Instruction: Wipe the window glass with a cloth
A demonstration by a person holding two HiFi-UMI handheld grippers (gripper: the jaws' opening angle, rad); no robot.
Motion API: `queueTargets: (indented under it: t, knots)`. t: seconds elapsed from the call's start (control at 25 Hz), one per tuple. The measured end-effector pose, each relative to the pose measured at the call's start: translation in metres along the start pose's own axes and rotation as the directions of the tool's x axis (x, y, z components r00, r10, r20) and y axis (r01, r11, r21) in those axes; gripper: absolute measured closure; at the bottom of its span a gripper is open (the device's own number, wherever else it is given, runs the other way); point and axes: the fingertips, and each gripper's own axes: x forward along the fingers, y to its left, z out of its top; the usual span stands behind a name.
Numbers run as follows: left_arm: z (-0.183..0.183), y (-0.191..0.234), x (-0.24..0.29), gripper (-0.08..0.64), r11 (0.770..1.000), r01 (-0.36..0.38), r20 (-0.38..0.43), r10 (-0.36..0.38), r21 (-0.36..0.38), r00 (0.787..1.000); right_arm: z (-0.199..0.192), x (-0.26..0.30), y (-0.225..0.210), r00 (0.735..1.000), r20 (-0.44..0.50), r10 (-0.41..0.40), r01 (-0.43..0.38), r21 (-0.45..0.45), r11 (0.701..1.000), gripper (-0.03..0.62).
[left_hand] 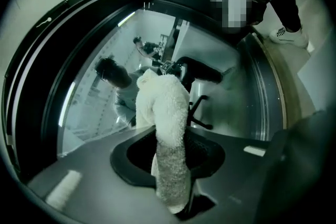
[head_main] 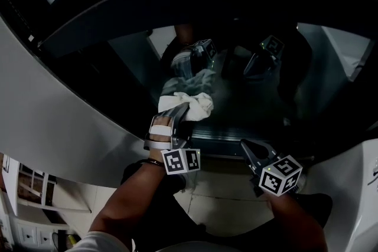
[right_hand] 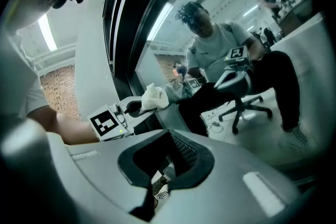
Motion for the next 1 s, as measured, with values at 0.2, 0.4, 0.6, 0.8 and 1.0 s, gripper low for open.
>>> queueTargets:
  t: [0.2, 0.4, 0.6, 0.8, 1.0]
  knots:
    - [0.001, 0.006, -0.001, 0.437, 0.997, 0.074, -0.046, -0.074, 0.002, 0.996, 0.001, -0.001, 0.0, 1.0, -0.005, -0.004, 0.004, -0.011, 1.0, 0.591]
    - [0.0, 0.003, -0.004, 0.439, 0.986, 0.164, -0.096, -0.166, -0.024, 0.981, 0.001, -0.004, 0.002, 1.0, -0.006, -0.005, 0.005, -0.025, 1.0, 0.591]
    - [-0.001, -0.004, -0.021, 0.44, 0.956, 0.289, -0.165, -0.295, -0.059, 0.941, -0.01, -0.001, 0.001, 1.0, 0.004, -0.008, 0.008, -0.041, 0.999, 0.591]
    - [0.046, 0.032, -0.051, 0.44, 0.974, 0.219, -0.097, -0.213, 0.058, 0.972, -0.016, -0.003, -0.001, 1.0, -0.006, -0.014, 0.014, -0.049, 0.999, 0.591]
    - [0.119, 0.1, -0.08, 0.44, 0.987, 0.052, 0.034, -0.058, 0.153, 0.998, -0.021, -0.003, -0.003, 0.999, -0.021, -0.03, 0.029, -0.056, 0.998, 0.591]
